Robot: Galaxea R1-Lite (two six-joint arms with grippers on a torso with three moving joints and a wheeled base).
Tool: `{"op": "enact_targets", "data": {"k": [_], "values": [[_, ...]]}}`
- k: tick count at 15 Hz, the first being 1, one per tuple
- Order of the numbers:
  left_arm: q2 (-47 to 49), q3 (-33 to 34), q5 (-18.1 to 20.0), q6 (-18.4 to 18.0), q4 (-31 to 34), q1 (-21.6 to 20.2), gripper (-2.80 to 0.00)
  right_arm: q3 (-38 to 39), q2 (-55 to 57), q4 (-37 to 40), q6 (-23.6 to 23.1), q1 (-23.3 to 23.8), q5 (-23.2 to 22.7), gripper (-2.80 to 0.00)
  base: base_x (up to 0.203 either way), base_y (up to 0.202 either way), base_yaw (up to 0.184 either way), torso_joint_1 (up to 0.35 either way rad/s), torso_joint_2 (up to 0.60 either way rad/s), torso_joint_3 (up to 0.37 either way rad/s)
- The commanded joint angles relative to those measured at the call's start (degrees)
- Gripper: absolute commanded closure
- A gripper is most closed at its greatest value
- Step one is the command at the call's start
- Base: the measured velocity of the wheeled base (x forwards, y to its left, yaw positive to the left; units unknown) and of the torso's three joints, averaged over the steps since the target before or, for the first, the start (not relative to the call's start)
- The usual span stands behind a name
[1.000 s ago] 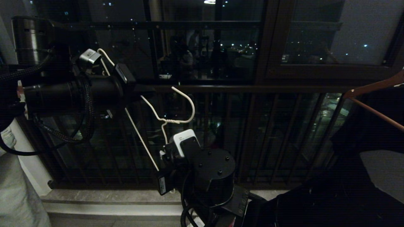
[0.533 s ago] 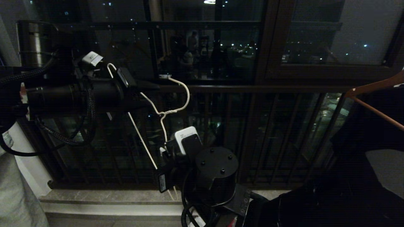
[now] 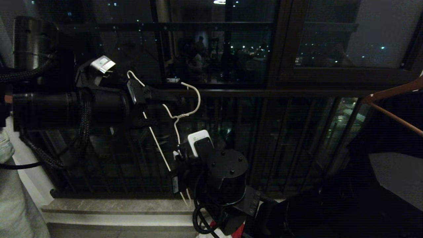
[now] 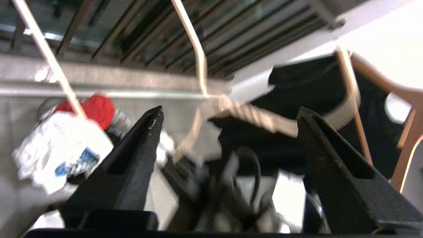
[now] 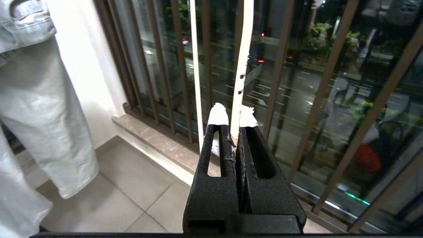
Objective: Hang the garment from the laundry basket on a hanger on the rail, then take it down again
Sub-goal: Hang the clothes rack on the clothesline
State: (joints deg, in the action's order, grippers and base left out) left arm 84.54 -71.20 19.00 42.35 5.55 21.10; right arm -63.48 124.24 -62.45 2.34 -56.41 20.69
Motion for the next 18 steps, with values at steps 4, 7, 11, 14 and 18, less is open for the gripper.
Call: {"op": "enact_targets", "data": {"k": [4,7,11,14,18], "values": [[-3.34,-7.18,-0.15,-2.36,12.81,1.59,-2.8,-0.66,1.78,-0.3,0.03,0.34,0.23,0.0,0.0,0.0,0.0,0.0,0.0,0.0],[-5.63,-12.91,-0.65,-8.15,25.84,1.57,0.0,0.16,1.72,-0.53,0.12,0.37,0.84,0.0,0.0,0.0,0.0,0.0,0.0,0.0],[-11.46,-18.0,-1.98,-15.37,36.41,1.67,0.0,3.54,-2.05,0.58,-0.89,0.34,2.43,0.0,0.0,0.0,0.0,0.0,0.0,0.0],[-13.61,-18.85,-2.13,-16.72,37.61,1.93,0.0,9.75,-9.01,2.03,-1.09,0.34,4.96,0.0,0.0,0.0,0.0,0.0,0.0,0.0],[-16.16,-19.94,-2.13,-19.14,40.86,3.42,0.0,13.96,-22.01,11.87,-2.39,0.18,9.97,0.0,0.0,0.0,0.0,0.0,0.0,0.0]]}}
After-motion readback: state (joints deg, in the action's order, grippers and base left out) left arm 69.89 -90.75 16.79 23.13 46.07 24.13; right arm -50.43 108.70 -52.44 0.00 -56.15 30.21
